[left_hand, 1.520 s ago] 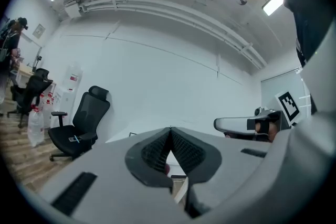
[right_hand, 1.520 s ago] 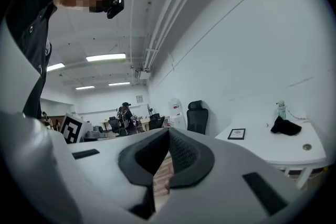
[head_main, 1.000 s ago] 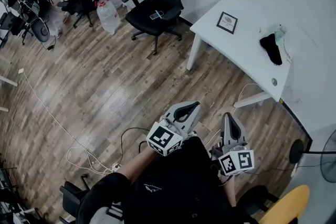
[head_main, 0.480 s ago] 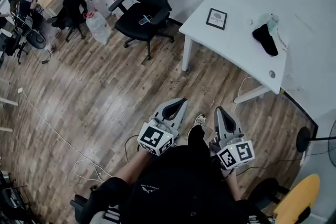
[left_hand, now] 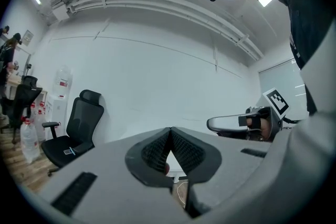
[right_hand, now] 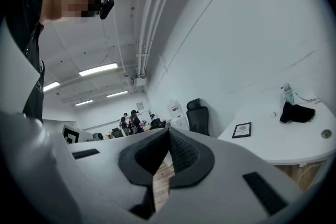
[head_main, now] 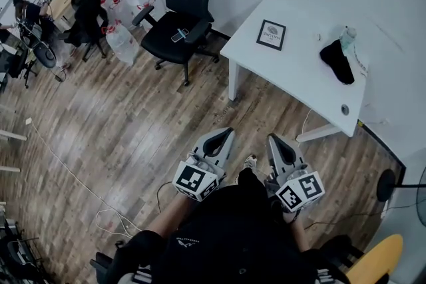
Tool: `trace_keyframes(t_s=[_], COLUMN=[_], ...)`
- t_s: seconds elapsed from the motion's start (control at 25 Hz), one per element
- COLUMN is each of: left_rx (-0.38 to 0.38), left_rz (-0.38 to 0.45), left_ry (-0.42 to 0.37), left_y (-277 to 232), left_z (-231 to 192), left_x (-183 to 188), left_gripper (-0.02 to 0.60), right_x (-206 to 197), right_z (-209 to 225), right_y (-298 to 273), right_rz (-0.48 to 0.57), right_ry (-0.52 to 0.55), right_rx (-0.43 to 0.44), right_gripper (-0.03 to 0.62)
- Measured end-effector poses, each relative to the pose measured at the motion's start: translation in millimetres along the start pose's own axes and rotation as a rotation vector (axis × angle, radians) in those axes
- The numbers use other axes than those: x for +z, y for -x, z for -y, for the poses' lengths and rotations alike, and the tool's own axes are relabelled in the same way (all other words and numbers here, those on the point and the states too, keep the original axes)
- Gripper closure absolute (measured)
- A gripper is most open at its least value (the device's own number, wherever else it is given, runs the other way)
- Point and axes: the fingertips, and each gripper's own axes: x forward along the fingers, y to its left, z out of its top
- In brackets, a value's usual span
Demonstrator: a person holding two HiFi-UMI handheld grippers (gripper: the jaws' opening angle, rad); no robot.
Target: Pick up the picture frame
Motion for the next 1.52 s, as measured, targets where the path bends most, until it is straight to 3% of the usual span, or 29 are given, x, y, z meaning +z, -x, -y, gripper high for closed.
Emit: trace_keyframes(t_s=[0.32, 0.68, 1.16, 1.52], left_rx=[0.081, 0.156, 0.131, 0.052], left_rz=[0.015, 0.038, -0.002, -0.024], left_ry=[-0.009, -0.005, 0.005, 0.031], left_y=[-76, -142, -201, -256], left_z=[-13, -22, -26, -54], left_x=[10, 11, -2, -9], left_gripper=[0.575, 0.575, 0.575, 0.575], right_x=[30, 53, 63, 66], right_z=[73, 153, 216, 262], right_y=[-33, -48, -56, -79], right_rz=[-0.023, -0.034, -0.03, -0.035], right_ry=[-0.011, -0.003, -0.04, -0.05], right_rx=[0.07, 0.047, -0.014, -0.126], right_gripper=[0.595, 0.595, 0.595, 0.595])
